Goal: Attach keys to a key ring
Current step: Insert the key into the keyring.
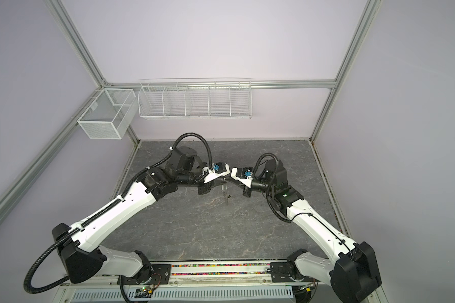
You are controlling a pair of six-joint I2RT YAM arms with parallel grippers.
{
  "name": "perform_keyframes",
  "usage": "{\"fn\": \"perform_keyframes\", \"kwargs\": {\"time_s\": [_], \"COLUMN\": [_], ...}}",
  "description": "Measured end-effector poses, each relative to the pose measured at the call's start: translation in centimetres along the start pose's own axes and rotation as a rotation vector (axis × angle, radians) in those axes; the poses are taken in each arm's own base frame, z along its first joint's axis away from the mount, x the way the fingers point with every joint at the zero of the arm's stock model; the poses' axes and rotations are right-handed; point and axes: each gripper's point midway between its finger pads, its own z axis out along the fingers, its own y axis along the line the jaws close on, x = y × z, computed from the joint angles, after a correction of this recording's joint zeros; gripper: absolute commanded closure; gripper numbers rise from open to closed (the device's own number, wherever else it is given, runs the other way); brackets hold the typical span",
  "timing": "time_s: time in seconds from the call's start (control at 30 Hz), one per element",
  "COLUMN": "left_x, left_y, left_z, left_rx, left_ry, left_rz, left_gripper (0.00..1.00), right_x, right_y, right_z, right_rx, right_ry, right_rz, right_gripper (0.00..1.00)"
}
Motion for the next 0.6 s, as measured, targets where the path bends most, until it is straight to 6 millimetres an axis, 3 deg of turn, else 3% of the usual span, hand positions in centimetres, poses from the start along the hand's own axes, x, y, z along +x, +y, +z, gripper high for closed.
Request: {"fn": "perform_keyframes", "kwargs": {"time_s": [0.27,0.47,0.6], "left_x": [2.3,1.5,0.9], "left_y": [1.8,2.0,2.0], "left_z": [-0.9,-0.6,-0.4], "left_rx": [-0.140,-0.144,-0.134], "left_ry": [-0.063,-0.141,-0.186], "left_rz": [-0.107,-0.163,-0.182], "left_gripper": [0.59,0.61,0.68], "right_x": [-0.6,-0.8,-1.0], "right_y": [-1.1,-1.5,-1.6], "right_z": [0.5,0.8,0.8], "right_rx": [0.022,0.028,0.031], "right_ry": [-0.046,-0.066,-0.076], "right_rz": [0.047,0.067,0.072], "right_gripper": [0.93,0.93,0.93]}}
